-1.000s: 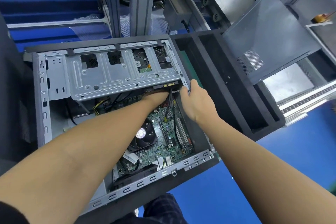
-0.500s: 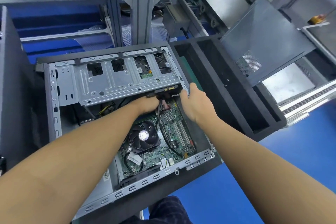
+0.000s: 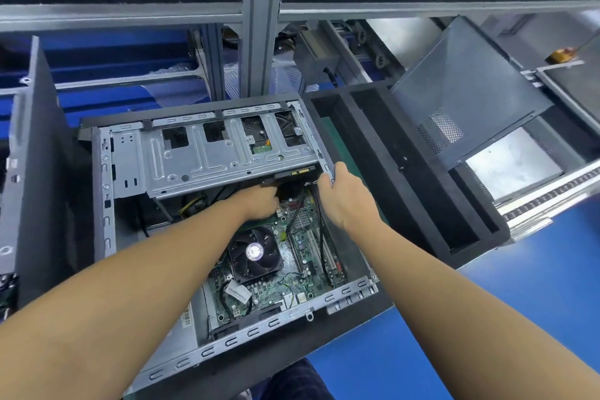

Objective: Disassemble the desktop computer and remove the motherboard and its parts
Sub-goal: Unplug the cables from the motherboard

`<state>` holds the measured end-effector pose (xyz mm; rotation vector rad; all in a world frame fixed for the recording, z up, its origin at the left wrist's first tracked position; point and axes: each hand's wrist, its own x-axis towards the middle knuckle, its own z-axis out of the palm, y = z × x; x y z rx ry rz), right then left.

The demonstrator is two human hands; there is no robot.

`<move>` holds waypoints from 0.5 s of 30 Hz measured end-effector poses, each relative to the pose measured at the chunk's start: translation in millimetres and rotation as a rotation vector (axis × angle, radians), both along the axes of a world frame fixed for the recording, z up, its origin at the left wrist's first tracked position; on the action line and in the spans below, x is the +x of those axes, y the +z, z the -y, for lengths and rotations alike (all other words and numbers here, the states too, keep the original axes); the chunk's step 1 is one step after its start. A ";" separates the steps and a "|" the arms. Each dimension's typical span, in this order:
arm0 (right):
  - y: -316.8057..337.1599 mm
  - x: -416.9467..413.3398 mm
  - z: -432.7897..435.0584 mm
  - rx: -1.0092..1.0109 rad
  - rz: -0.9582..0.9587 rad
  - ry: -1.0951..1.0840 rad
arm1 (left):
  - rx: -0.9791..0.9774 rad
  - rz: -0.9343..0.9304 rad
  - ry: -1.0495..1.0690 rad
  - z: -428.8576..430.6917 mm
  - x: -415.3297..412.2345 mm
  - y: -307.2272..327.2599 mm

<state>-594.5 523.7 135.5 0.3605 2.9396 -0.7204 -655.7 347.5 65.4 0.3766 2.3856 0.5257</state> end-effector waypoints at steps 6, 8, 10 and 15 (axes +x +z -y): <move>-0.8 -1.3 -0.5 0.010 -0.005 0.012 | -0.019 -0.017 -0.033 15.0 17.0 17.3; -1.9 -1.3 -0.6 0.017 -0.001 0.012 | -0.028 -0.052 -0.044 22.4 27.2 24.4; -3.6 -0.5 -1.4 0.030 0.003 0.010 | -0.034 -0.081 -0.057 28.0 42.8 31.6; -3.7 2.7 -2.9 0.061 -0.011 0.011 | -0.110 -0.131 -0.118 43.8 77.2 37.0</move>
